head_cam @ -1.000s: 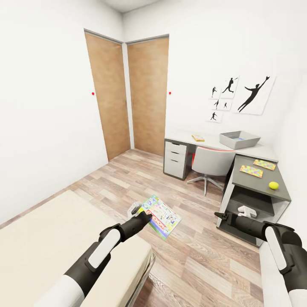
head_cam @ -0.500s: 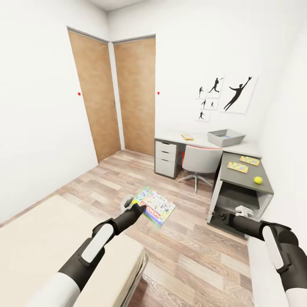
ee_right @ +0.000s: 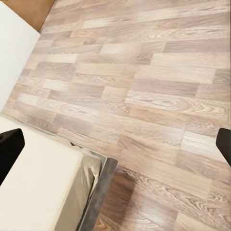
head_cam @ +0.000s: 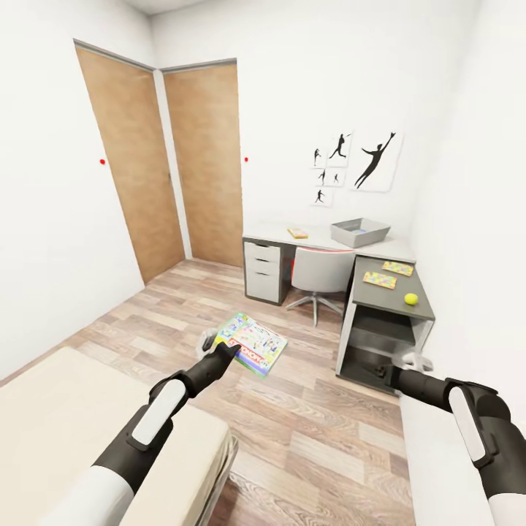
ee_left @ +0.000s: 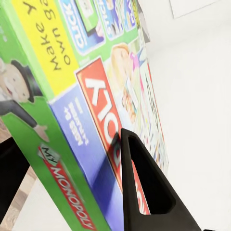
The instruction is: Put all the toys in the child's room - the three board games (two on the bed and one on the table), the two jigsaw puzzles on the table, and the tennis ball on the table - inside the toy box on the table in the child's room.
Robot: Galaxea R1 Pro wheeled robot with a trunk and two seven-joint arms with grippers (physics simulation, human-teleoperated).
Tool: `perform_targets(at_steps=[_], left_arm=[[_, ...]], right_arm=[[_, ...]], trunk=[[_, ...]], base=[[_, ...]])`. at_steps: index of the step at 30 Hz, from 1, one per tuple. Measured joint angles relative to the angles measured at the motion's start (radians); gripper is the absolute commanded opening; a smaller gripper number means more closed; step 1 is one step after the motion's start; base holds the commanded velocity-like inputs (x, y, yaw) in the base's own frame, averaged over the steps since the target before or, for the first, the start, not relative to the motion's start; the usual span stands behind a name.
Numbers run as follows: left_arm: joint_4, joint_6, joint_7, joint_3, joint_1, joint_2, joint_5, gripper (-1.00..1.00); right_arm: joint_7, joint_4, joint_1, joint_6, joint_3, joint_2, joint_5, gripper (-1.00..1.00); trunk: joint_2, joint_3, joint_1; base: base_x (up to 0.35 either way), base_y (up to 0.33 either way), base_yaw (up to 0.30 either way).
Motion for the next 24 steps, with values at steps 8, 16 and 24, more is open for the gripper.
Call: perform_targets(at_steps=[8, 16, 24], left_arm=[[0.0, 0.0, 0.0, 0.001, 0.0, 0.0, 0.001, -1.0], [0.0, 0.0, -0.001, 0.001, 0.0, 0.0, 0.001, -1.0], [0.0, 0.0, -0.001, 0.001, 0.0, 0.0, 0.001, -1.0]], right_arm=[[0.0, 0.0, 0.0, 0.0, 0.0, 0.0, 0.0, 1.0], [0.0, -0.001, 0.001, 0.0, 0.0, 0.0, 0.0, 1.0], [0.0, -0.001, 0.001, 0.0, 0.001, 0.0, 0.0, 1.0]], trunk=[[0.0, 0.0, 0.0], [0.0, 0.0, 0.0], [0.0, 0.0, 0.0]], base=[[0.0, 0.0, -0.037], [0.0, 0.0, -0.029], [0.0, 0.0, -0.19]])
